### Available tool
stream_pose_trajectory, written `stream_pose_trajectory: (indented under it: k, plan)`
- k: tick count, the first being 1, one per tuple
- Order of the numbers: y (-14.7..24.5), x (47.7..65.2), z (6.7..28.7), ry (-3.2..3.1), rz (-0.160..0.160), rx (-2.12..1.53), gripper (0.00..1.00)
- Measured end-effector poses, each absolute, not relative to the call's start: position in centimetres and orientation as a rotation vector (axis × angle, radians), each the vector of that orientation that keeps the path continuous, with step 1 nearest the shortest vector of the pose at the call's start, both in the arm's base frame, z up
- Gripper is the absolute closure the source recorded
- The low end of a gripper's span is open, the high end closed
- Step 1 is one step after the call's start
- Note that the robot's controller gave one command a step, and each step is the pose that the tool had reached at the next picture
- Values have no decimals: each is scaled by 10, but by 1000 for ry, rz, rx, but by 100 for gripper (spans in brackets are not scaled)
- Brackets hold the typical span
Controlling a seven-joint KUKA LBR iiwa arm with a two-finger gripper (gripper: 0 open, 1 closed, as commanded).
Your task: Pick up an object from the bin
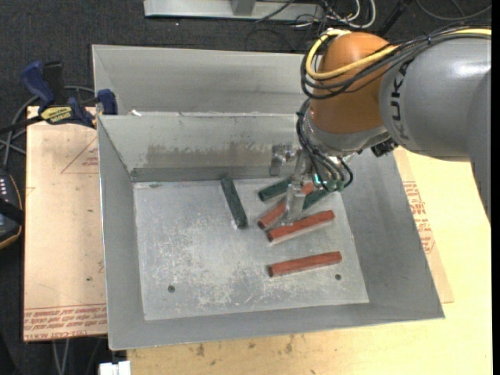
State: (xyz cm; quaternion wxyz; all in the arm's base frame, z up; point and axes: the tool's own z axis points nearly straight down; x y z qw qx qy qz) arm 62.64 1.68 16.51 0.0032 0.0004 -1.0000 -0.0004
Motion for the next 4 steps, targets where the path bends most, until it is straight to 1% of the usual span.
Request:
stream_pose_trajectory:
  k: [1,2,3,4]
  plan:
    - [-34,613,69,-3100,-2,497,0]
    - [-58,615,102,-3102,2,540,0]
    - [-54,609,100,-3082,-2,613,0]
    - [-66,615,70,-3082,-2,632,0]
